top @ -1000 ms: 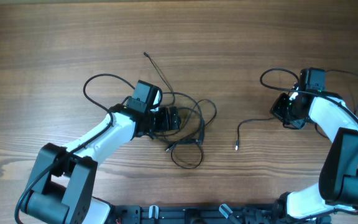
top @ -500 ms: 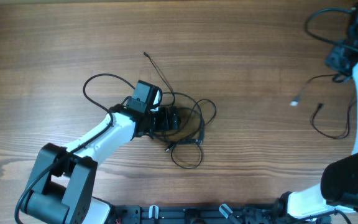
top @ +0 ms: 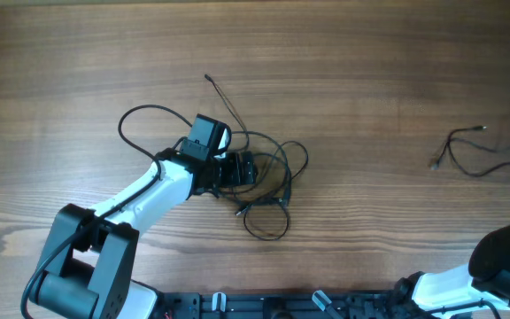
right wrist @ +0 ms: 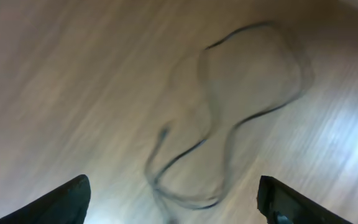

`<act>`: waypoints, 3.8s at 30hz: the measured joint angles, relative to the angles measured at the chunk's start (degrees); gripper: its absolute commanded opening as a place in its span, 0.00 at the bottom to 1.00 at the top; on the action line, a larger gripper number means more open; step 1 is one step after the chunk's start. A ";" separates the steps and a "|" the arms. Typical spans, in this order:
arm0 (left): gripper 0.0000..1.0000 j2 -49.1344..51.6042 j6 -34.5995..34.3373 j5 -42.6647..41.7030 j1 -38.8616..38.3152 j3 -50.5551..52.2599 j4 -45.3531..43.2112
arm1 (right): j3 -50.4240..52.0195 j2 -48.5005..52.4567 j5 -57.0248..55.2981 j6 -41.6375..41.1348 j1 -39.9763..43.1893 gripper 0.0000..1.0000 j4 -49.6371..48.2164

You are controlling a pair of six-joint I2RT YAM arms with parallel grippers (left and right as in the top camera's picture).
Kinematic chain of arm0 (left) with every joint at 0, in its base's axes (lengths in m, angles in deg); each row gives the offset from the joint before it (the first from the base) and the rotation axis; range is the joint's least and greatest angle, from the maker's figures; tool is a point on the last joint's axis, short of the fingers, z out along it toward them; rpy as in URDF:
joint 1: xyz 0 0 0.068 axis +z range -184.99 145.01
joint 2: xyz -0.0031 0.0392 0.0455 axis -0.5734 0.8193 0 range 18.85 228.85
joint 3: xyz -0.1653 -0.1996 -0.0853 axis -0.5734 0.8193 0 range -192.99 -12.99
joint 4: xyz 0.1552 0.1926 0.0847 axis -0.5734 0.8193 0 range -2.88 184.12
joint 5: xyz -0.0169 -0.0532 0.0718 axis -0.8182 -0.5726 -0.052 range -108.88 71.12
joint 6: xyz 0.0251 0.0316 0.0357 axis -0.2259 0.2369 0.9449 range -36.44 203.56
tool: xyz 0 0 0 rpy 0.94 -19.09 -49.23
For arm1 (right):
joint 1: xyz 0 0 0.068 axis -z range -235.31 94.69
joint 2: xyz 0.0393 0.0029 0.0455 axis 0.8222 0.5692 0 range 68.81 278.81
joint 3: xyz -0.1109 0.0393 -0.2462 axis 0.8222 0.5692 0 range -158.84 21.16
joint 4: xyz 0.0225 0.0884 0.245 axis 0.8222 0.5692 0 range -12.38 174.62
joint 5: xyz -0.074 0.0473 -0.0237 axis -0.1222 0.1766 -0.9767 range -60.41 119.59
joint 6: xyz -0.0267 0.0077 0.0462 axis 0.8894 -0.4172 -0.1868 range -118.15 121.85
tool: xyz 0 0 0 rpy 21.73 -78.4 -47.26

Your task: Untangle cables

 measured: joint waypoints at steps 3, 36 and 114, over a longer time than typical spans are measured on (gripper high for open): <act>0.99 0.00 0.02 0.00 0.00 0.00 0.00 | 0.00 0.00 9.68 -0.17 -0.59 0.92 1.18; 1.00 -18.38 0.00 7.10 30.49 3.72 17.75 | 26.14 2.23 19.02 -8.70 -76.72 0.84 -31.15; 0.04 -16.96 9.90 0.48 13.81 6.88 7.37 | 5.05 -9.73 -0.87 -11.10 -40.44 0.05 7.76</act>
